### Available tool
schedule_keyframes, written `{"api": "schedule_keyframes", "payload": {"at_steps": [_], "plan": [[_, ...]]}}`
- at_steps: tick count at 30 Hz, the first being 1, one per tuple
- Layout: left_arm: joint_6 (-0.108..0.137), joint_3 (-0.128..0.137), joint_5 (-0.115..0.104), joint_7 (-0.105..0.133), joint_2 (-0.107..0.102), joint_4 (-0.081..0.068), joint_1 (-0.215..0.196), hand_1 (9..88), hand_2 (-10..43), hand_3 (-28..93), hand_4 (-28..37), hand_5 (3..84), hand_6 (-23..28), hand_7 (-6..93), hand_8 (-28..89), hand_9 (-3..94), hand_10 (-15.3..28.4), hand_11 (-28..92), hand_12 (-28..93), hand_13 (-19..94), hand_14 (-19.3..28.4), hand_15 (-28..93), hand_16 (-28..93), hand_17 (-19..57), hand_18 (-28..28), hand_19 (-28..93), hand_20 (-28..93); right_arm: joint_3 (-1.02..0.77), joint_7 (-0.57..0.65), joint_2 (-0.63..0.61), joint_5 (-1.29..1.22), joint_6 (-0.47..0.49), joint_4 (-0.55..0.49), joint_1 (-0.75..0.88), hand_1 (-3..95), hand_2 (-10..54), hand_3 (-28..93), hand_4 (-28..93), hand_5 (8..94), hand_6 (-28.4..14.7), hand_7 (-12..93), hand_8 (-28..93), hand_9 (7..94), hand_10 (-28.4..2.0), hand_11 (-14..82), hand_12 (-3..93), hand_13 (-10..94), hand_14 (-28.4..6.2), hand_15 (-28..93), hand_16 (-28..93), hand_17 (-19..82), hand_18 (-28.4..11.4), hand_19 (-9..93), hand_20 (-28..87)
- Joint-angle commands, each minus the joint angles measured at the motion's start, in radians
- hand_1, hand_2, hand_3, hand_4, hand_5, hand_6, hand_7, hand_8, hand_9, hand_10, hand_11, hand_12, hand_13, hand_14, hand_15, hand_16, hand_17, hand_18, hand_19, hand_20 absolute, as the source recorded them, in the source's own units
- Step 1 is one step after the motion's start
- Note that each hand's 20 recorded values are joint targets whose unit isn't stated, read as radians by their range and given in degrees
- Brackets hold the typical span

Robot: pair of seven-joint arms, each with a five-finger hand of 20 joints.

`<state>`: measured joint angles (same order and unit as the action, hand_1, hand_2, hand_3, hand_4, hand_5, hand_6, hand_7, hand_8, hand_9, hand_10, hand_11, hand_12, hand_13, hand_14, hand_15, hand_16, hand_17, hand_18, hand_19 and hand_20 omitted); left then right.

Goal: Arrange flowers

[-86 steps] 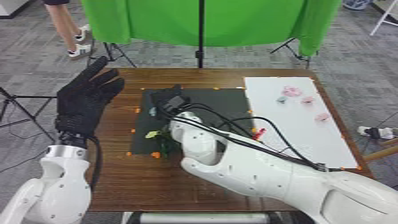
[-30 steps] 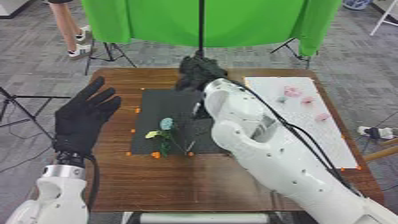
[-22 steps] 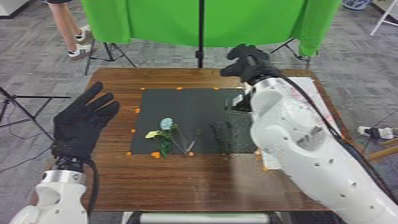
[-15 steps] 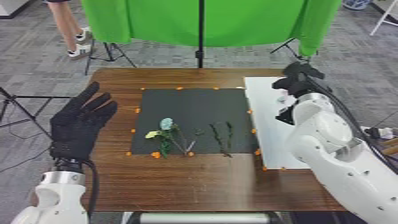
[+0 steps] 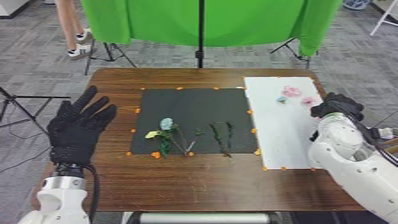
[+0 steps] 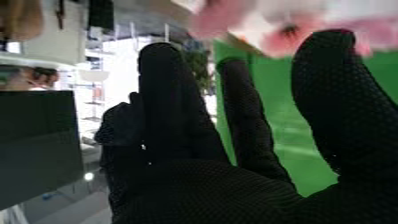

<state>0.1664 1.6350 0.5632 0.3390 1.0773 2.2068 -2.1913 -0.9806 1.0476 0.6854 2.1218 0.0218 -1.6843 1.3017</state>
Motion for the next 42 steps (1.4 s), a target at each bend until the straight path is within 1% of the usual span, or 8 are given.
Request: {"api": "schedule_keyframes", "payload": {"at_steps": [1,4,9,14,20,26,32,42], "plan": [[0.001,-0.001,0.0,-0.028,0.016,-0.012,-0.009,17.2,10.3,75,-28.3,37.8,9.0,12.1,-9,34.7,20.3,24,12,26,28.2,53,-8,-8.1,28.4,59,8,0.032,0.036,0.015,-0.023,0.032,0.055,-0.01,34.7,-9.5,82,-28,49.3,-0.9,15,-13,49.2,-22.1,17.2,13.2,41,-20.5,78,5,16,-23.6,89,63],[-0.002,-0.003,0.001,-0.031,0.019,-0.015,-0.004,17.5,10.3,75,-28.3,37.8,9.0,12.2,-9,34.8,20.4,24,12,26,28.3,53,-8,-8.1,28.4,59,9,0.049,0.05,0.024,-0.013,0.023,0.081,-0.014,36.6,-9.5,83,-28,52.6,0.3,15,-13,51.9,-21.9,17.0,13.2,45,-19.1,76,4,18,-24.2,89,62],[-0.007,-0.001,0.007,-0.049,0.031,-0.018,-0.004,17.7,10.3,75,-28.3,37.9,9.1,12.3,-9,35.0,20.6,24,12,26,28.2,54,-8,-8.0,28.4,59,9,0.129,0.033,0.007,0.068,-0.098,0.11,-0.021,44.6,-9.5,80,-28,65.7,2.2,16,-11,69.0,-14.6,21.4,13.9,61,-11.2,71,12,25,-23.4,93,56],[-0.006,-0.009,0.004,-0.047,0.033,-0.019,-0.011,17.8,10.4,75,-28.3,37.8,9.1,12.3,-9,35.2,20.6,24,12,26,28.3,54,-8,-8.0,28.4,59,9,0.156,0.033,0.002,0.109,-0.193,0.108,-0.018,58.3,-9.5,68,-28,85.5,2.3,19,1,93.2,-6.3,14.4,32.0,80,-4.5,67,18,38,-21.5,93,57],[-0.008,-0.006,0.003,-0.051,0.035,-0.025,-0.014,17.8,10.4,75,-28.3,37.9,9.2,12.3,-9,35.2,20.6,25,12,26,28.2,54,-8,-8.1,28.4,59,10,0.176,0.032,-0.01,0.178,-0.315,0.019,-0.03,60.1,-9.5,68,-28,87.7,1.4,18,2,93.7,-6.0,15.9,31.7,83,-3.4,65,18,41,-21.6,93,58],[0.001,-0.003,-0.013,-0.029,0.031,-0.024,-0.028,17.9,10.3,75,-28.3,37.9,9.2,12.4,-9,35.2,20.7,25,12,26,28.3,54,-8,-8.1,28.4,59,10,0.214,-0.134,0.094,0.246,-0.356,-0.124,-0.088,59.5,-9.5,70,-28,88.7,0.9,17,3,93.7,-5.9,17.9,31.4,84,-3.5,65,19,41,-22.2,93,59],[0.009,-0.003,-0.018,-0.018,0.023,-0.022,-0.02,17.9,10.2,75,-28.3,38.0,9.3,12.6,-9,35.4,20.7,25,12,26,28.3,54,-8,-8.1,28.4,59,10,0.281,-0.367,0.277,0.164,-0.268,-0.205,-0.131,58.7,-9.5,71,-28,88.7,0.8,17,4,93.7,-6.1,18.5,31.5,83,-3.6,65,20,41,-22.2,93,60],[0.01,0.003,-0.012,-0.028,0.023,-0.019,-0.016,18.0,10.3,76,-28.3,38.1,9.5,13.0,-9,35.5,20.8,25,12,26,28.3,54,-8,-8.0,28.4,59,11,0.401,-0.511,0.479,0.199,-0.132,-0.117,-0.16,56.9,-9.5,73,-28,87.2,1.2,18,4,93.7,-6.6,19.2,33.3,80,-5.0,69,21,38,-21.3,93,61]]}}
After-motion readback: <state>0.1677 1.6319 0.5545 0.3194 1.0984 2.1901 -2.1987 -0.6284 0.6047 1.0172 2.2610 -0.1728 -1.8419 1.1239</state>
